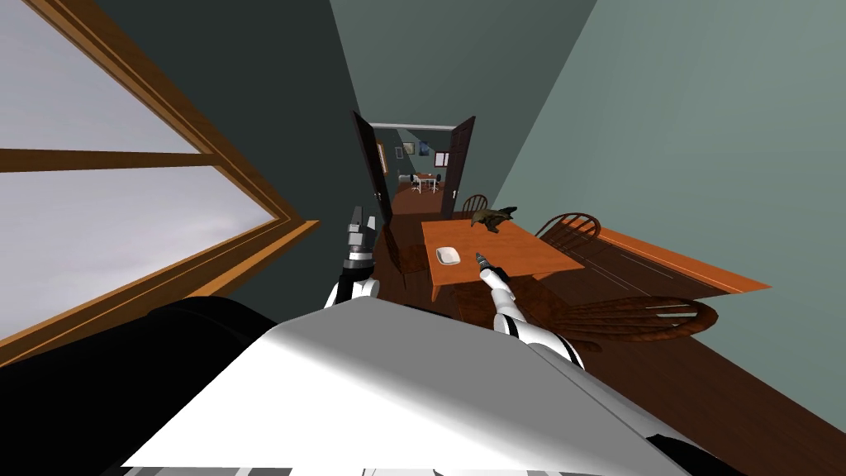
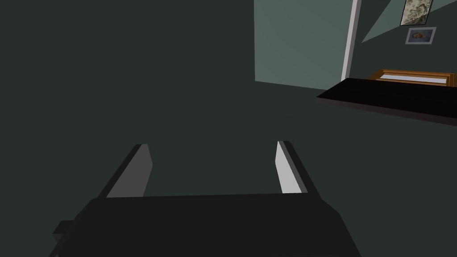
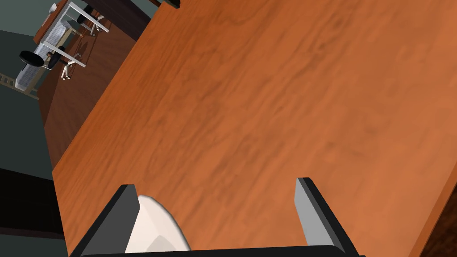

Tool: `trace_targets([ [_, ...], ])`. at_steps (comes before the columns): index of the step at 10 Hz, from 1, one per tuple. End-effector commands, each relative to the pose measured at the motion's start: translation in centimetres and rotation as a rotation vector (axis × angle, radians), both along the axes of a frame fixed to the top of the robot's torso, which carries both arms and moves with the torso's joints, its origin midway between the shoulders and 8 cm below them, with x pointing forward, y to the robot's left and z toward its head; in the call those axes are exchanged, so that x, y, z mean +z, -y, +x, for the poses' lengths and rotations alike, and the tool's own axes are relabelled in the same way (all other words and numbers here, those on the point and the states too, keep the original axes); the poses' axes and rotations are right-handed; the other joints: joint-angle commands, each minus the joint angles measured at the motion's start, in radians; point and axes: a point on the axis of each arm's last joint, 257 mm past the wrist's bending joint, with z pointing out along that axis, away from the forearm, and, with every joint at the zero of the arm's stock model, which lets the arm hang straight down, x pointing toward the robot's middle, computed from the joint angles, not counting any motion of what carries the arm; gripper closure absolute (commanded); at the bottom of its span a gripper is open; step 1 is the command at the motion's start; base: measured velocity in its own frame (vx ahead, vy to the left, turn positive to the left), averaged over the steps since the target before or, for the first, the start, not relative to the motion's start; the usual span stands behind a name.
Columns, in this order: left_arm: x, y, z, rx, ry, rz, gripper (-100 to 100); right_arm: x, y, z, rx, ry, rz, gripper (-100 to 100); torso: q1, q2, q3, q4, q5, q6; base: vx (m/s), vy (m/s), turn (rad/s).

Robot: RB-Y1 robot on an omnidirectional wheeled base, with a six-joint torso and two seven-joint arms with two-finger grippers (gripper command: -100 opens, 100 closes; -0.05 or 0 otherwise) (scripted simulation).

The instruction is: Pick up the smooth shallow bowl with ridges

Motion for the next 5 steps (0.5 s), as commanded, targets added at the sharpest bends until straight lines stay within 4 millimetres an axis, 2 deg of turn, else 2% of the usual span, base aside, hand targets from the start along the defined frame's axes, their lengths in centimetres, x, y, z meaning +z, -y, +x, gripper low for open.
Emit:
trace_targets([
  [1, 0.0, 0.0, 0.0, 0.0, 0.0, 0.0, 0, -0.01, -0.01, -0.01, 0.0, 0.0, 0.0, -100, 0.0, 0.0, 0.0, 0.0, 0.0, 0.0, 0.009, 0.007, -0.028],
  [4, 0.0, 0.0, 0.0, 0.0, 0.0, 0.0, 0, -0.01, -0.01, -0.01, 0.0, 0.0, 0.0, -100, 0.0, 0.0, 0.0, 0.0, 0.0, 0.0, -0.001, -0.001, 0.003],
  [5, 0.0, 0.0, 0.0, 0.0, 0.0, 0.0, 0, 0.78, 0.37, 0.77, -0.019, 0.01, 0.038, -100, 0.0, 0.0, 0.0, 0.0, 0.0, 0.0, -0.179, 0.039, 0.025],
])
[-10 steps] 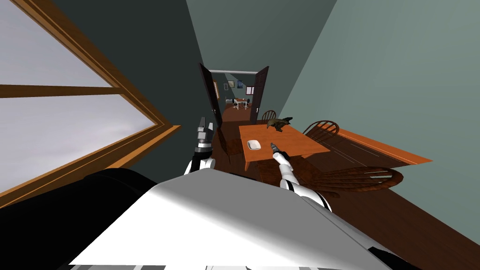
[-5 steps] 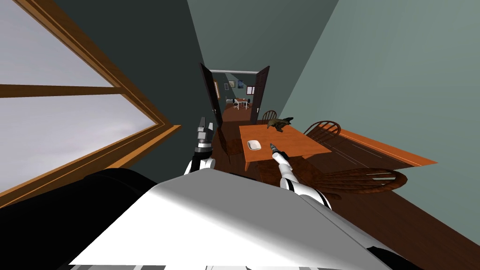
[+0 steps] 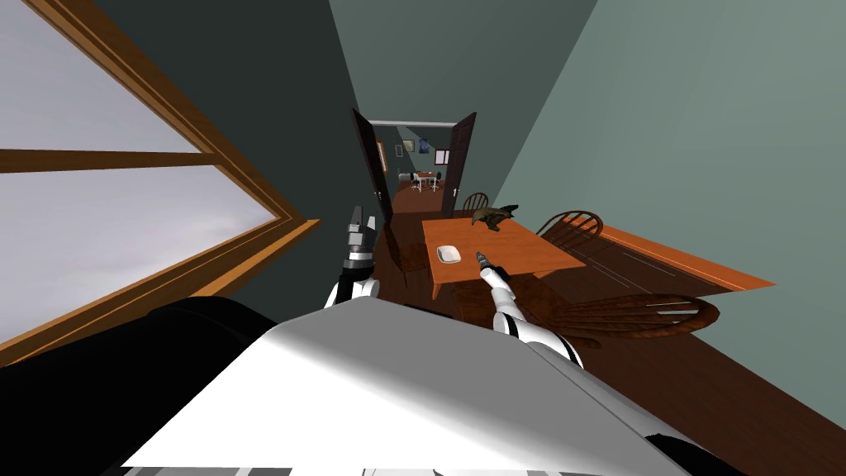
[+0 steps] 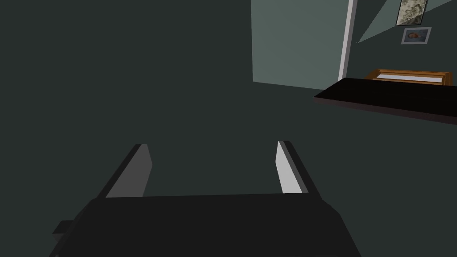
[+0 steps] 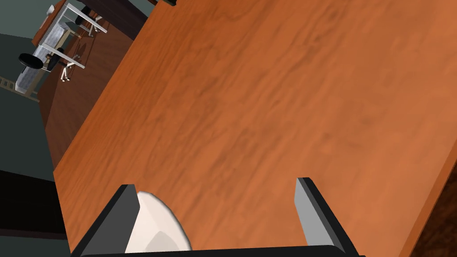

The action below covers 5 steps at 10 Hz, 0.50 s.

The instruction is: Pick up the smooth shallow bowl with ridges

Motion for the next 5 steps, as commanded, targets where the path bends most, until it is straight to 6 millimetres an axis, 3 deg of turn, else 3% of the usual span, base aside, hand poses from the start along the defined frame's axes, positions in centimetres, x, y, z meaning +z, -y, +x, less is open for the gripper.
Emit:
trace_targets([
  [1, 0.0, 0.0, 0.0, 0.0, 0.0, 0.0, 0, 0.37, 0.32, 0.53, -0.013, 0.004, 0.03, -100, 0.0, 0.0, 0.0, 0.0, 0.0, 0.0, -0.244, 0.068, -0.004],
  [3, 0.0, 0.0, 0.0, 0.0, 0.0, 0.0, 0, 0.82, 0.36, 1.18, -0.035, 0.005, 0.094, -100, 0.004, 0.006, 0.004, 0.002, 0.001, 0.0, -0.214, 0.106, 0.005],
  [5, 0.0, 0.0, 0.0, 0.0, 0.0, 0.0, 0, 0.04, -0.2, 1.1, -0.051, -0.019, 0.171, -100, 0.004, 0.004, 0.003, 0.002, 0.001, 0.0, -0.175, 0.088, 0.014],
])
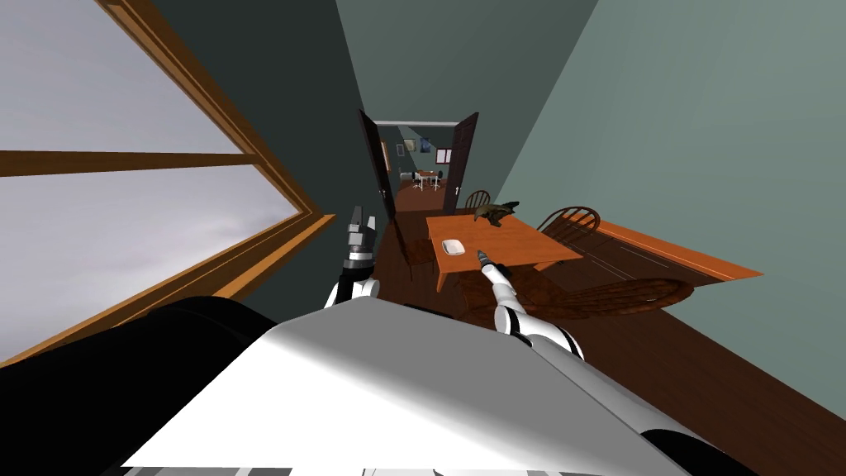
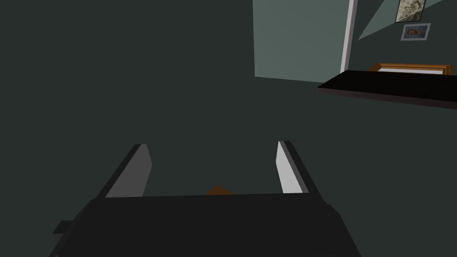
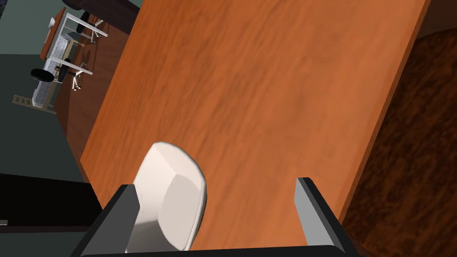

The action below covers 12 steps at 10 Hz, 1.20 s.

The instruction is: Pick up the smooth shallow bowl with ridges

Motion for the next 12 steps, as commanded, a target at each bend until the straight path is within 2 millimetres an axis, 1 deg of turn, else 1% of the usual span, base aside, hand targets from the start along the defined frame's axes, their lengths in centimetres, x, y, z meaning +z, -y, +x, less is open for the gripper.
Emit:
trace_targets([
  [1, 0.0, 0.0, 0.0, 0.0, 0.0, 0.0, 0, -1.2, -0.8, -0.5, -0.008, -0.03, 0.066, -100, 0.0, 0.0, 0.0, 0.0, 0.0, 0.0, -0.099, 0.1, 0.014],
  [3, 0.0, 0.0, 0.0, 0.0, 0.0, 0.0, 0, -2.8, -1.9, -1.3, -0.012, -0.065, 0.131, -100, -0.001, -0.008, -0.004, -0.002, 0.0, 0.0, 0.006, 0.059, 0.014],
  [4, 0.0, 0.0, 0.0, 0.0, 0.0, 0.0, 0, -2.8, -1.9, -1.3, -0.012, -0.065, 0.131, -100, -0.003, -0.012, -0.007, -0.003, -0.001, 0.0, 0.047, 0.017, 0.006],
  [5, 0.0, 0.0, 0.0, 0.0, 0.0, 0.0, 0, -3.6, -2.7, -1.8, -0.014, -0.085, 0.17, -100, -0.005, -0.014, -0.008, -0.003, -0.001, 0.0, 0.073, 0.004, 0.013],
  [6, 0.0, 0.0, 0.0, 0.0, 0.0, 0.0, 0, -4.1, -3.1, -2.1, -0.016, -0.096, 0.192, -100, -0.006, -0.016, -0.009, -0.003, -0.001, 0.0, 0.088, 0.012, 0.014],
  [7, 0.0, 0.0, 0.0, 0.0, 0.0, 0.0, 0, -5.1, -4.1, -2.7, -0.018, -0.119, 0.239, -100, -0.006, -0.017, -0.01, -0.004, -0.001, 0.0, 0.127, 0.01, 0.02],
  [9, 0.0, 0.0, 0.0, 0.0, 0.0, 0.0, 0, -6.1, -5.2, -3.4, -0.021, -0.146, 0.289, -100, -0.005, -0.021, -0.012, -0.005, -0.001, 0.0, 0.146, 0.022, 0.015],
  [10, 0.0, 0.0, 0.0, 0.0, 0.0, 0.0, 0, -7.2, -6.4, -4.2, -0.025, -0.175, 0.337, -100, -0.005, -0.021, -0.012, -0.005, -0.001, 0.0, 0.19, 0.001, 0.02],
  [12, 0.0, 0.0, 0.0, 0.0, 0.0, 0.0, 0, -8.3, -7.5, -5.1, -0.028, -0.205, 0.383, -100, -0.006, -0.026, -0.015, -0.006, -0.001, 0.0, 0.203, 0.01, 0.02],
])
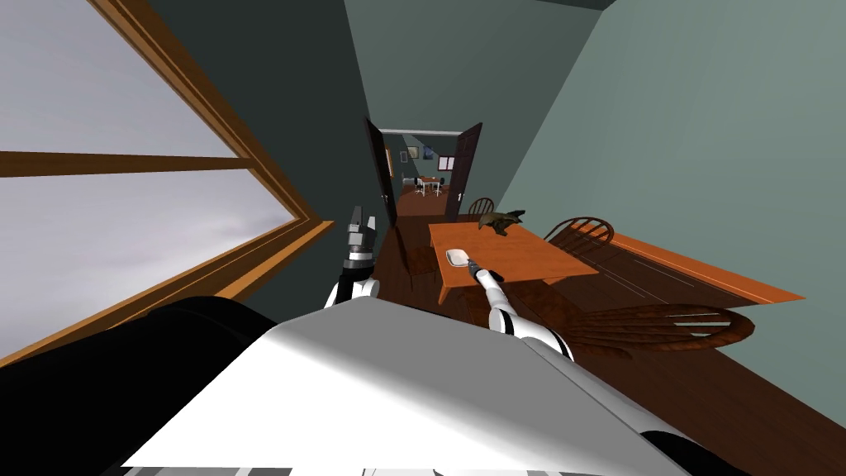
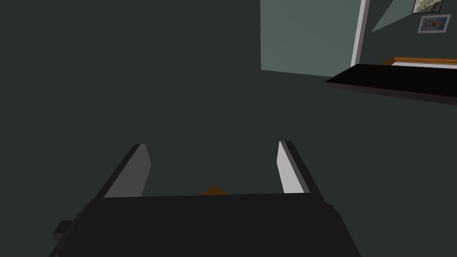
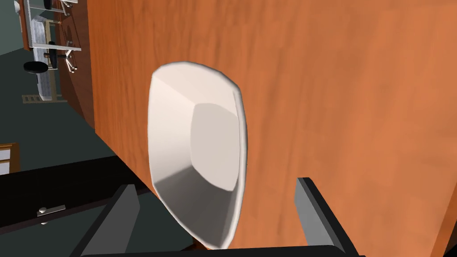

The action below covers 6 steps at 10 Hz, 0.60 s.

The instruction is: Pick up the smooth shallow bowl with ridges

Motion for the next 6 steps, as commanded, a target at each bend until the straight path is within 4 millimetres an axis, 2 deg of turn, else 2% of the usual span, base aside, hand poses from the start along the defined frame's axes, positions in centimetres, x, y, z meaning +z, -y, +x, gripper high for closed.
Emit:
trace_targets([
  [1, 0.0, 0.0, 0.0, 0.0, 0.0, 0.0, 0, -1.0, -1.0, -0.9, -0.003, -0.027, 0.04, -100, 0.0, 0.0, 0.0, 0.0, 0.0, 0.0, 0.129, 0.027, 0.01],
  [2, 0.0, 0.0, 0.0, 0.0, 0.0, 0.0, 0, -2.7, -2.4, -2.5, -0.008, -0.075, 0.094, -100, 0.0, 0.003, 0.002, 0.001, 0.0, 0.0, 0.173, 0.001, 0.024],
  [3, 0.0, 0.0, 0.0, 0.0, 0.0, 0.0, 0, -1.7, -1.9, -1.8, 0.014, -0.053, 0.047, -100, -0.001, 0.002, 0.001, 0.001, 0.0, 0.0, 0.151, 0.005, 0.008],
  [4, 0.0, 0.0, 0.0, 0.0, 0.0, 0.0, 0, -2.0, -2.0, -1.9, 0.012, -0.059, 0.051, -100, -0.001, 0.002, 0.001, 0.001, 0.0, 0.0, 0.067, 0.01, 0.002],
  [5, 0.0, 0.0, 0.0, 0.0, 0.0, 0.0, 0, -2.8, -2.3, -2.6, -0.003, -0.077, 0.084, -100, -0.001, 0.006, 0.004, 0.001, 0.0, 0.0, 0.008, 0.009, -0.001],
  [6, 0.0, 0.0, 0.0, 0.0, 0.0, 0.0, 0, -2.7, -2.4, -2.5, -0.008, -0.075, 0.094, -100, -0.001, 0.01, 0.006, 0.002, 0.0, 0.0, -0.015, 0.003, -0.002],
])
